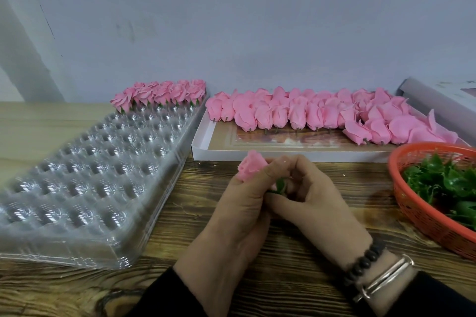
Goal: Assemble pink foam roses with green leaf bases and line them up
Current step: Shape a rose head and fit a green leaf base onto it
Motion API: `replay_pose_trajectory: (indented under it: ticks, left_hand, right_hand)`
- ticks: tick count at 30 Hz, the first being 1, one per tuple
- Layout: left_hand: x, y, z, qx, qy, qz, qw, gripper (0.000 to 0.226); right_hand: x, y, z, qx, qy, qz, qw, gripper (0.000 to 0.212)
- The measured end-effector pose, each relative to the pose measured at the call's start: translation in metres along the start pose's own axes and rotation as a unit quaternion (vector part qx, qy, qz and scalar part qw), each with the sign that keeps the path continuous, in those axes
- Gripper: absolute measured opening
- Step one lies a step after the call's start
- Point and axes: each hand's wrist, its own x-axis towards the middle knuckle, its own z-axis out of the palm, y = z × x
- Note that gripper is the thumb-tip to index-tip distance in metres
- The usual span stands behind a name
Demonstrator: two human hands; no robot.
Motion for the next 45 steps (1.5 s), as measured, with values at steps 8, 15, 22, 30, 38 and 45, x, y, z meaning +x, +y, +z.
replay_pose_trajectory:
  ticks: [8,15,22,30,38,45]
  left_hand:
    - [0.001,0.000,-0.001,0.022,-0.009,0.000,1.000,0.023]
    - [-0.003,0.006,0.001,0.052,0.007,-0.022,0.998,0.069]
    - [-0.002,0.005,0.000,0.051,0.014,-0.003,0.999,0.051]
    - [0.001,0.003,-0.007,0.134,0.033,0.072,0.988,0.023]
    - [0.001,0.003,-0.003,0.302,0.046,0.182,0.935,0.020]
    - [0.000,0.001,0.000,0.305,0.031,0.208,0.929,0.021]
  right_hand:
    - [-0.002,-0.002,-0.006,0.107,-0.062,0.047,0.991,0.038]
    - [-0.001,-0.007,-0.009,0.216,-0.088,0.100,0.967,0.034]
    - [-0.001,-0.002,-0.006,0.175,-0.078,0.081,0.978,0.037]
    - [-0.001,-0.003,-0.010,0.053,-0.015,0.032,0.998,0.025]
    - [-0.005,-0.010,-0.005,-0.165,0.135,-0.163,0.963,0.006]
    - [-0.002,-0.005,-0.003,-0.175,0.136,-0.169,0.960,0.012]
